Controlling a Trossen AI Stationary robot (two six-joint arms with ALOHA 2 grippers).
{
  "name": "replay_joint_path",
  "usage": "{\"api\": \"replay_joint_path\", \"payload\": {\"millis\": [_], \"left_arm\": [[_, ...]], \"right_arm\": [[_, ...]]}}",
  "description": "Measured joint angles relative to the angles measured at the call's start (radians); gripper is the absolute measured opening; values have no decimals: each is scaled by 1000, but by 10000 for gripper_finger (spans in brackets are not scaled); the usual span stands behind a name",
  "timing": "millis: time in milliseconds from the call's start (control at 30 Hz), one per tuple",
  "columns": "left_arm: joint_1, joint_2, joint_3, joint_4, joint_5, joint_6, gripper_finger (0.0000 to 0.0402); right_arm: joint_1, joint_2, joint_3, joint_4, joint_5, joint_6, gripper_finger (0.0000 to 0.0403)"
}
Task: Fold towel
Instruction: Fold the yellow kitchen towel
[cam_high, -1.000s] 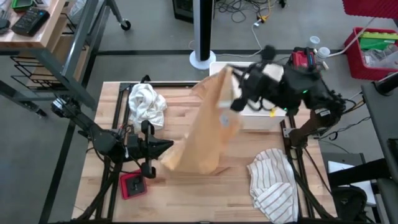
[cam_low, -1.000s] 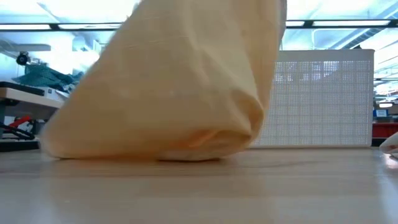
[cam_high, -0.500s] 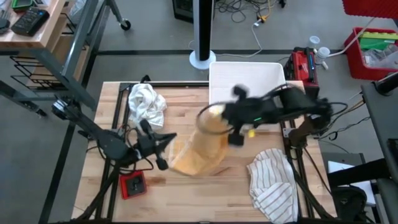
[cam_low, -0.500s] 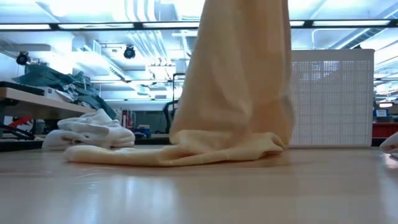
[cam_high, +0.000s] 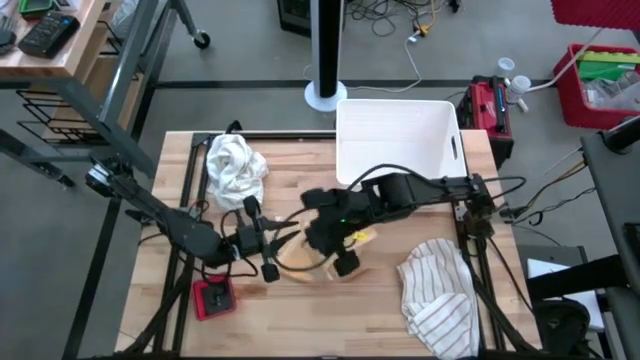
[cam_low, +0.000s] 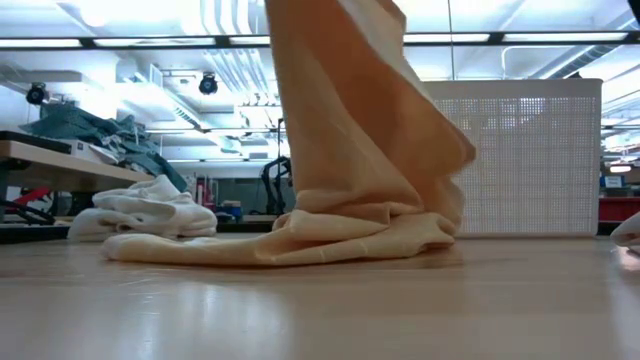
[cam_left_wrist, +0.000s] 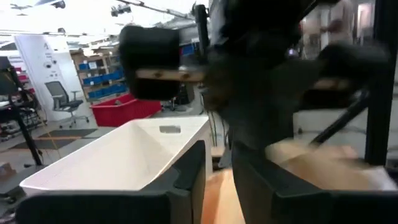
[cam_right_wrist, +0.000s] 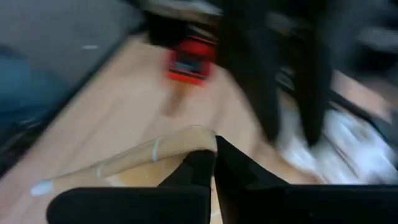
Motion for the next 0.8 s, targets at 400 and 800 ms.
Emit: {"api": "replay_joint_path", "payload": {"millis": [400,800], "left_arm": [[-27,-31,-2,-81,538,-7,115],[-2,-37,-5,-114,244,-40,81]], "right_arm": [[116,-57,0,-129,-857,-181,0],[192,-138,0,-121,-52,96,0]]}}
